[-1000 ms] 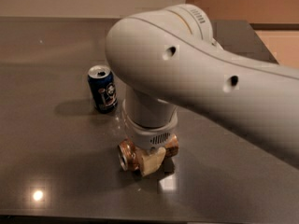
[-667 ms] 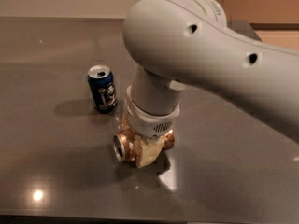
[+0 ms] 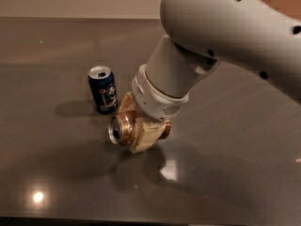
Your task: Place orange can upright
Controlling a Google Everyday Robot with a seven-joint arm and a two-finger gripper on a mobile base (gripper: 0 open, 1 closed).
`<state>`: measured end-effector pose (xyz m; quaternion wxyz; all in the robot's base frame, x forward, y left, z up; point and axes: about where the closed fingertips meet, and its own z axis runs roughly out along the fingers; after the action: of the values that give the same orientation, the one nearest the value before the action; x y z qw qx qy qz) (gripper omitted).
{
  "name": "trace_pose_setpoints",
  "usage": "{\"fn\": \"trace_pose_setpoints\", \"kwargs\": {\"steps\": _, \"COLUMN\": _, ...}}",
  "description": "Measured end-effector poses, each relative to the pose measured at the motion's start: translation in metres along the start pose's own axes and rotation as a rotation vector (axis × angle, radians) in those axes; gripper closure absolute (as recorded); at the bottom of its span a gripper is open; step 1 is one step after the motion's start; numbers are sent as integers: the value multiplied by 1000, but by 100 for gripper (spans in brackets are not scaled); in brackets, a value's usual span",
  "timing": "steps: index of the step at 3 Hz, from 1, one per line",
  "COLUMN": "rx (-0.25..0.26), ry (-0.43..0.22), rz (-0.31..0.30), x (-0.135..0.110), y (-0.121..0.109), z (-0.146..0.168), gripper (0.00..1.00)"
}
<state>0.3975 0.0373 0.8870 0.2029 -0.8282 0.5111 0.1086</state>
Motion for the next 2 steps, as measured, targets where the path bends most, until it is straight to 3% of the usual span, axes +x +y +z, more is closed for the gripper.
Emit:
{"fn": "trace_pose_setpoints", "kwargs": {"steps": 1, "rx": 0, "ry": 0, "rz": 0, "x": 0, "y": 0, "z": 0, "gripper": 100}}
{"fn": "trace_pose_setpoints", "kwargs": {"steps": 2, "rx": 7, "ry": -62, "rz": 23, "x": 3, "y": -5, "z": -4, "gripper": 100}}
